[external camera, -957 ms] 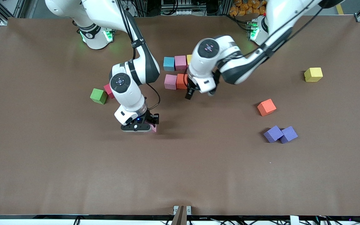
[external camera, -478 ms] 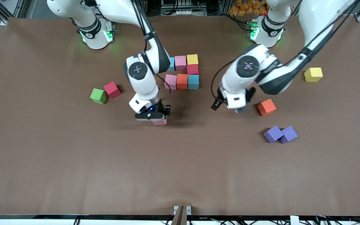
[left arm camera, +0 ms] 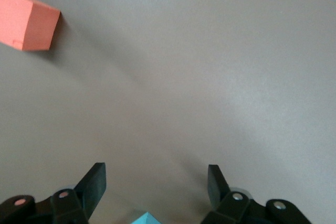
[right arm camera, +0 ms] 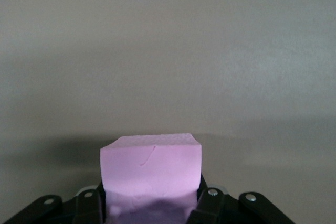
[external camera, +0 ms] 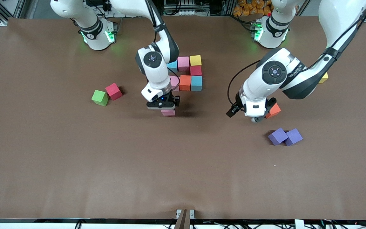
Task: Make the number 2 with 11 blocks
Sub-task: 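Lower pink with the right gripper while the left gripper reaches the orange cube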
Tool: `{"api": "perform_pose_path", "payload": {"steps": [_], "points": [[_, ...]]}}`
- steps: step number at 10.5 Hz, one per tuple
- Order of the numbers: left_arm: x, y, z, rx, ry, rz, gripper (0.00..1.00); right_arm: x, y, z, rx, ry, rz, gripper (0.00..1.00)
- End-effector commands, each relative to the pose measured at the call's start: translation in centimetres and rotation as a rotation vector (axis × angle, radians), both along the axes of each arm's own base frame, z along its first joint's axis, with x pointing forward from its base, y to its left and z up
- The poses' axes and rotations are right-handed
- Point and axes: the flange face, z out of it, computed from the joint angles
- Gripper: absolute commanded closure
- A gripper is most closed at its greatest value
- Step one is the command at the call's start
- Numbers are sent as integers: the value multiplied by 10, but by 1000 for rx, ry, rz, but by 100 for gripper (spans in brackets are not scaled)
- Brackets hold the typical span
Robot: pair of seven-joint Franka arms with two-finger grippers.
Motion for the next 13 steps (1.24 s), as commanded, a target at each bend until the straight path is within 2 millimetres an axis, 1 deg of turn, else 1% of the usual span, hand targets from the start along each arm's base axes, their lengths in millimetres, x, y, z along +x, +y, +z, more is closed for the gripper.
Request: {"api": "perform_pose_path", "payload": {"steps": [1,2,4,5,6,7,8,9,10,13], "points": [[6,21,6,30,-27,-36,13,-28,-7,4,-22,2,-14,88],[12,29,9,25,-34,-52,13,-38,-6,-1,-33,8,-17,88],[21,40,12,17,-47,-101,13,-51,5,-3,-29,12,-37,88],[28,54,12,12,-51,-124,13,-55,5,-6,-32,19,-52,89],[33,64,8,24,-53,-169,13,-61,7,-9,-38,21,-46,89],[42,82,-3,38,-44,-195,14,-62,6,-11,-44,23,-45,89],[51,98,-7,41,-46,-256,14,-63,5,-14,-46,27,-57,89],[60,120,-14,47,-40,-301,14,-65,6,-15,-47,27,-64,89],[67,134,-13,56,-47,-342,14,-68,8,-16,-47,27,-64,89],[73,167,-19,60,-14,-444,14,-70,10,-17,-38,26,-92,89]]}}
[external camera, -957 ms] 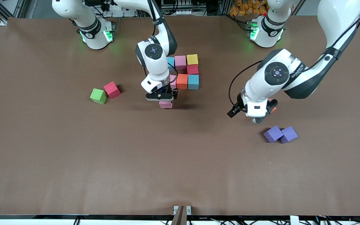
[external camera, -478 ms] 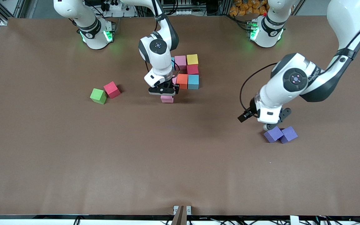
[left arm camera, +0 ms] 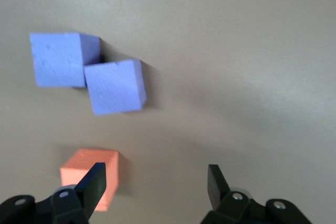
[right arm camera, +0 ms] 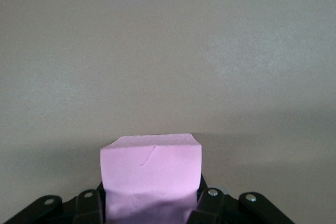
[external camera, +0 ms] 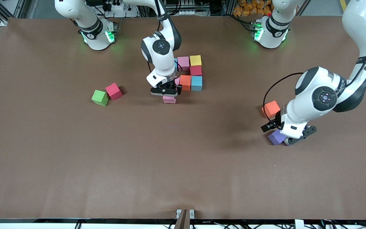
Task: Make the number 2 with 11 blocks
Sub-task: 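Grasp the orange cube with the left gripper while the right gripper holds pink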
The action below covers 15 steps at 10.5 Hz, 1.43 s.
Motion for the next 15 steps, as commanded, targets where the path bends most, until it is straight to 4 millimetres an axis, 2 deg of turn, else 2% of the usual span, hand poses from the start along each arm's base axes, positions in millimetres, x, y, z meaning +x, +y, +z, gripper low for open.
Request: {"api": "perform_pose_path", "payload": {"steps": [1,3,4,6,10,11,13,14,15], "points": [[-2,15,12,15,25,-68,14,-8,-1,4,12,-6,-24,89],[-3,22,12,-3,41,-89,14,-15,4,0,8,-10,-35,89],[-3,31,8,-5,51,-99,14,-15,5,0,13,-22,-32,89],[-5,34,1,18,70,-113,14,-18,7,-3,9,-26,-36,89],[-15,68,-25,-25,136,-130,14,-26,7,-14,-8,-38,-23,89],[-22,71,-28,-39,155,-115,14,-28,8,-15,-9,-40,-19,89],[-31,63,-39,-37,183,-122,14,-30,8,-16,-11,-40,-17,89],[-36,61,-45,-73,202,-94,14,-30,8,-16,-11,-39,-19,86],[-41,60,-51,-73,218,-87,14,-29,8,-16,-10,-36,-29,64]]}}
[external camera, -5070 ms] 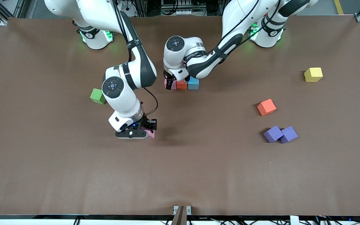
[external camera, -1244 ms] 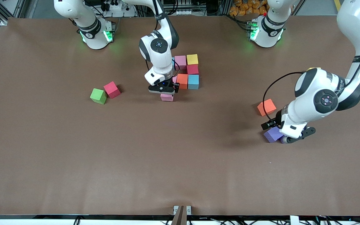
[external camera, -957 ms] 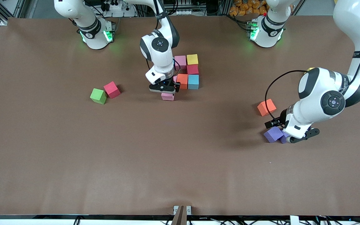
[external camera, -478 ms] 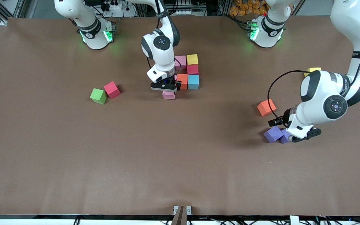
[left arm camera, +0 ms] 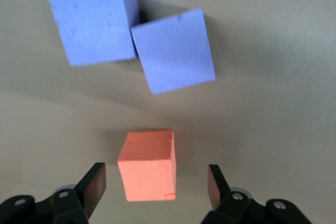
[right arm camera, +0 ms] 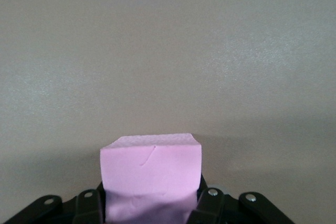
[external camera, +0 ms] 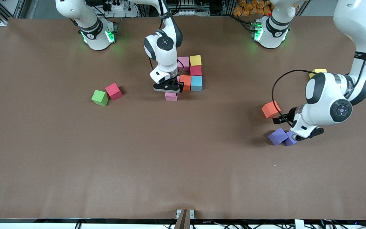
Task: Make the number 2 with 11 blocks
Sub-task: 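Grasp the orange cube with the left gripper while the right gripper holds pink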
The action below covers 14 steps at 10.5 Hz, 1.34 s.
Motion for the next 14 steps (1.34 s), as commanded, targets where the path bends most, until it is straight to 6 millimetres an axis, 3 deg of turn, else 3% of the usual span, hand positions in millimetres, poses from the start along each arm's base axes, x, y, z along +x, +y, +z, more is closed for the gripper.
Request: {"api": "perform_pose_path", "payload": {"steps": [1,3,7,14], "points": [[-18,3,-5,0,35,12,13,-4,-1,2,6,-7,-46,20],[-30,3,-19,2,73,6,13,-2,0,4,15,-8,-65,0],[-41,4,-32,5,109,5,13,-1,0,5,22,-5,-73,0],[-42,3,-49,1,127,5,13,12,-10,7,20,-11,-74,0]]}}
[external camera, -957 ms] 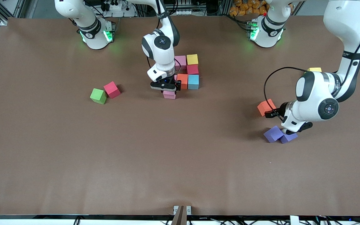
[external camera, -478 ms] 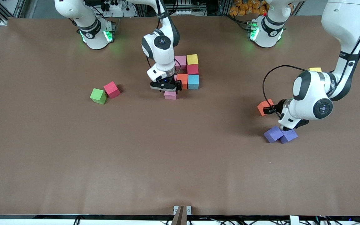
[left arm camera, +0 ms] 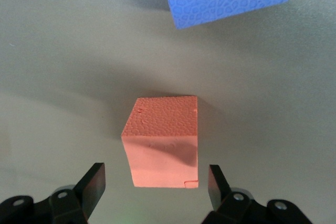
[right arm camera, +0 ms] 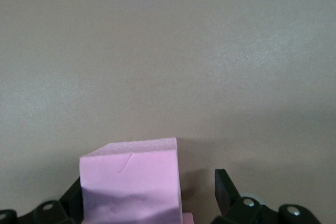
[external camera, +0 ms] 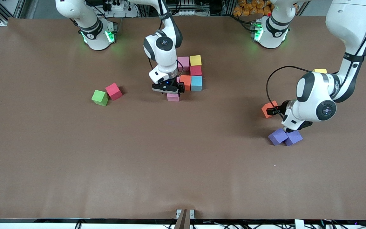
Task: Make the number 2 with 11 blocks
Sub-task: 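Grasp the orange cube with the left gripper while the right gripper holds pink, then release pink with the right gripper and reach toward the green cube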
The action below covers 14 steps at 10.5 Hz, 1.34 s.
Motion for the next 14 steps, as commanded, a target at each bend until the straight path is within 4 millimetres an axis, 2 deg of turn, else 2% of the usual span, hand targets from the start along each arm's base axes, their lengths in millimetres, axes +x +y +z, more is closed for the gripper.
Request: {"api": "perform_pose_path", "payload": {"steps": [1,6,8,9,11,14], "points": [[-3,0,-3,-22,7,2,13,16,-12,10,26,-4,-39,0],[0,-4,-12,-29,15,9,13,46,-16,32,117,-2,-136,0],[1,-3,-19,-31,10,12,13,85,-37,54,155,10,-174,0],[0,-3,-21,-32,13,13,13,107,-49,63,161,33,-140,0],[0,-4,-26,-33,16,13,13,152,-95,79,156,45,-32,0],[-2,-3,-31,-37,25,9,14,195,-187,93,173,130,207,0]]}}
